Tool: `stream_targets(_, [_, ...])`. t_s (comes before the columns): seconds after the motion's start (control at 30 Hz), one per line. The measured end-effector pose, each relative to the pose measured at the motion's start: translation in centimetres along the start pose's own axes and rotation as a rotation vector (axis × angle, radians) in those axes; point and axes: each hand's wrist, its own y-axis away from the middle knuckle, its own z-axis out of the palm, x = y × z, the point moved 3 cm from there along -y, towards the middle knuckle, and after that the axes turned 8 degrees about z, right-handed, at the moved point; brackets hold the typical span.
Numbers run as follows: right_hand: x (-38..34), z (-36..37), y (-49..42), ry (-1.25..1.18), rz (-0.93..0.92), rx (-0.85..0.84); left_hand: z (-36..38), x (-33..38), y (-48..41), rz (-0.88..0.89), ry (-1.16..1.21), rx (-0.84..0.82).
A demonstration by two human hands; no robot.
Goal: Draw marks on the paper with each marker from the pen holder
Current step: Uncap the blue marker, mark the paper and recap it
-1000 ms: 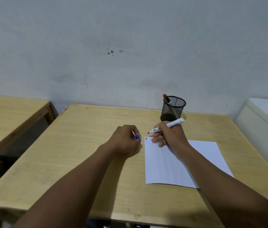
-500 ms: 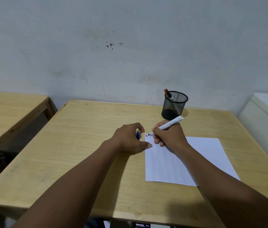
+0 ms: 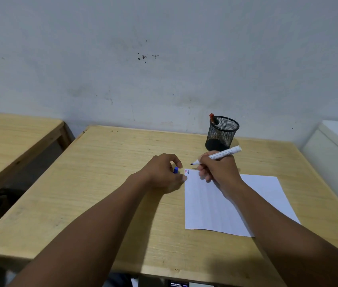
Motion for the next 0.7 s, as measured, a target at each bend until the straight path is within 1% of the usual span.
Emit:
stream_targets(0.1, [-1.4,-0.6,0.3,-0.115,0.029,0.019,-1.1,-0.6,-0.2,0.011,0.102,0.059])
stream_targets(0.23, [-5.0,-1.2,0.4,-0.175,0.06,-0.031,-2.7,0.5,-0.4,0.027,0.464,0.19])
stream_targets(0.4, [-8.1,-1.4,0.4,-0.192,0.047,-0.129,-3.7,3.5,-1.4,0.044,0.748,0.194])
stream_targets(0.7, [-8.8,-1.4,0.4,-0.221,0.04,-0.134,-3.7,5.1,-2.0,0.041,0.9,0.215])
